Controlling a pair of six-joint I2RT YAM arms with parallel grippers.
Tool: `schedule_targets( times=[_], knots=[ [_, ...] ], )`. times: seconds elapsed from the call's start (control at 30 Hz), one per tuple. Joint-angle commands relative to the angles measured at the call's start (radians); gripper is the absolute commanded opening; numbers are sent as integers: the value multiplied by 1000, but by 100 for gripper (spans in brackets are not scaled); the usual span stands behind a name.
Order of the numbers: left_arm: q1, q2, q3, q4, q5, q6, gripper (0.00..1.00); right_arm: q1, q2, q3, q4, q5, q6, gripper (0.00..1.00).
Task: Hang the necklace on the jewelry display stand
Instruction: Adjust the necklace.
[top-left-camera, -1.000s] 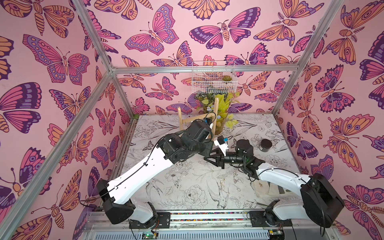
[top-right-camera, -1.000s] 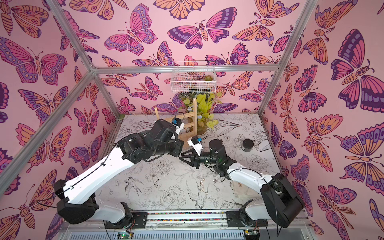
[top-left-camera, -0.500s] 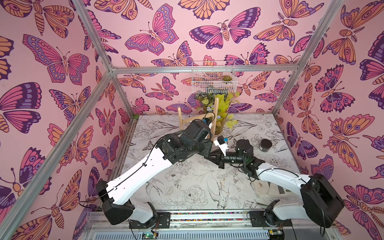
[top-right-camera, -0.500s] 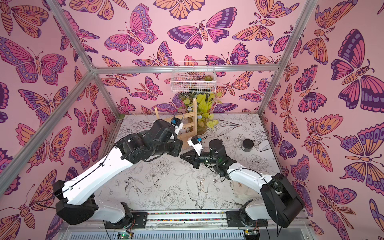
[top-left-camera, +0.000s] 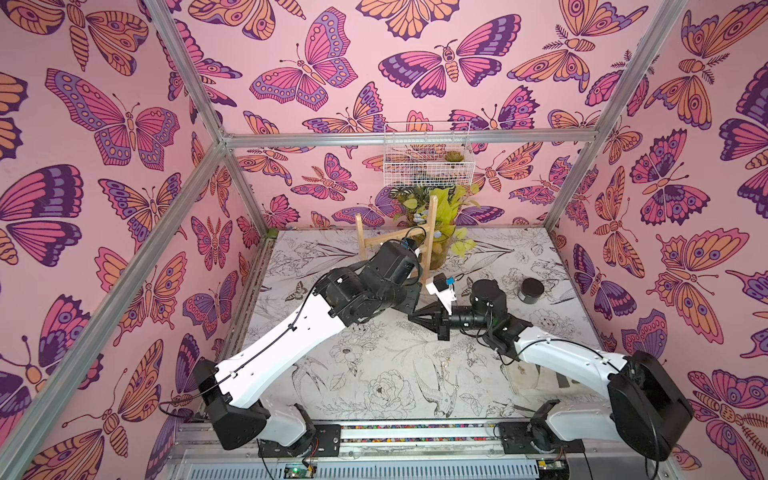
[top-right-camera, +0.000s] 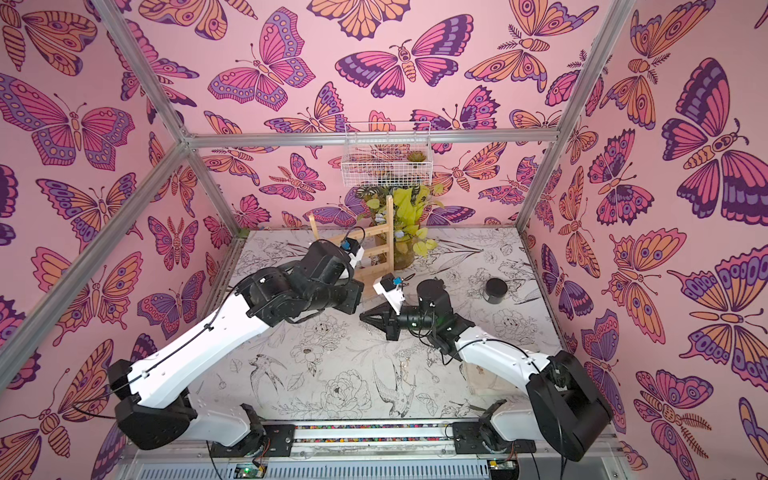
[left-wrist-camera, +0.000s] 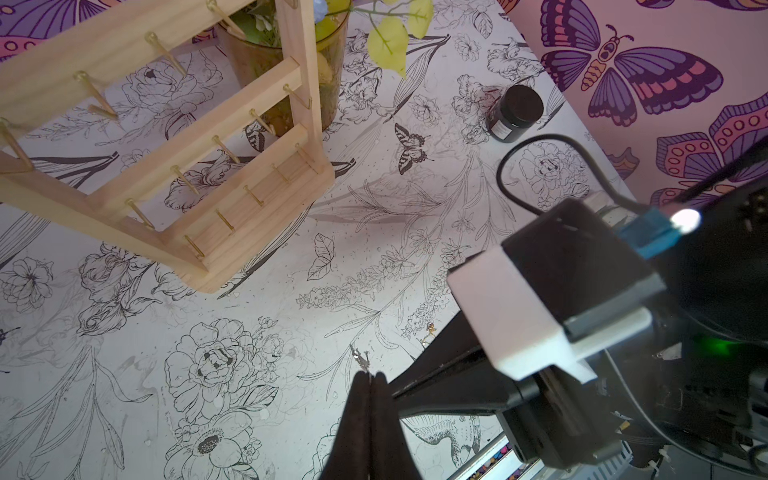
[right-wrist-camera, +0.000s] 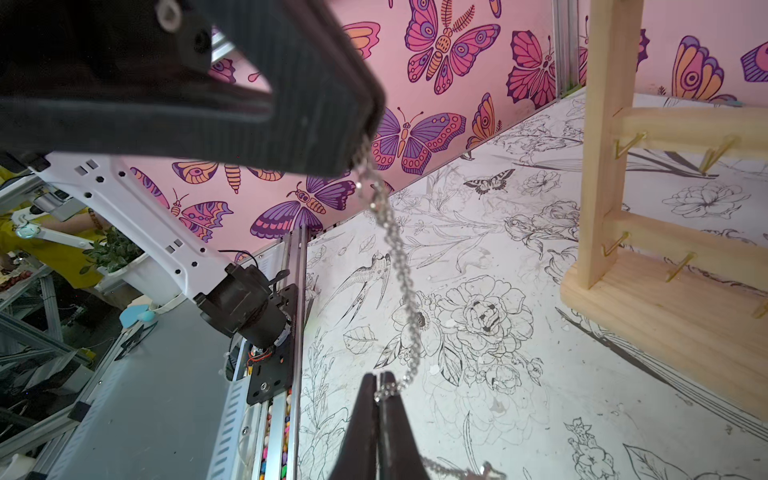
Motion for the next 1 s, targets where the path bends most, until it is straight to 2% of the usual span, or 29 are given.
schedule_targets(
  times=[0.0,0.07,0.17,0.2,0.27,0.37,0.63,0.8,0.97],
  knots=[
    [17,-8,-25,-13,25,-16,0,16,-12,66,-95,-43,13,0],
    [27,-2,-37,-11,27,-23,2,15,5,85,-73,-90,77,0],
    [55,4,-62,-10,65,-44,31,16,34,118,-11,-148,202,0],
    [62,2,-70,-9,74,-50,38,16,38,130,-16,-152,222,0],
    [77,-13,-93,-9,78,-64,48,15,41,161,-62,-151,237,0],
    [118,-49,-125,-12,103,-69,56,15,41,191,-105,-155,248,0],
    [166,-151,-220,-10,128,-28,58,14,40,282,-203,-203,305,0],
    [167,-260,-320,85,161,-13,59,9,38,356,-312,-213,318,0],
    [158,-329,-406,195,227,-1,52,-12,55,413,-353,-230,358,0]
  ],
)
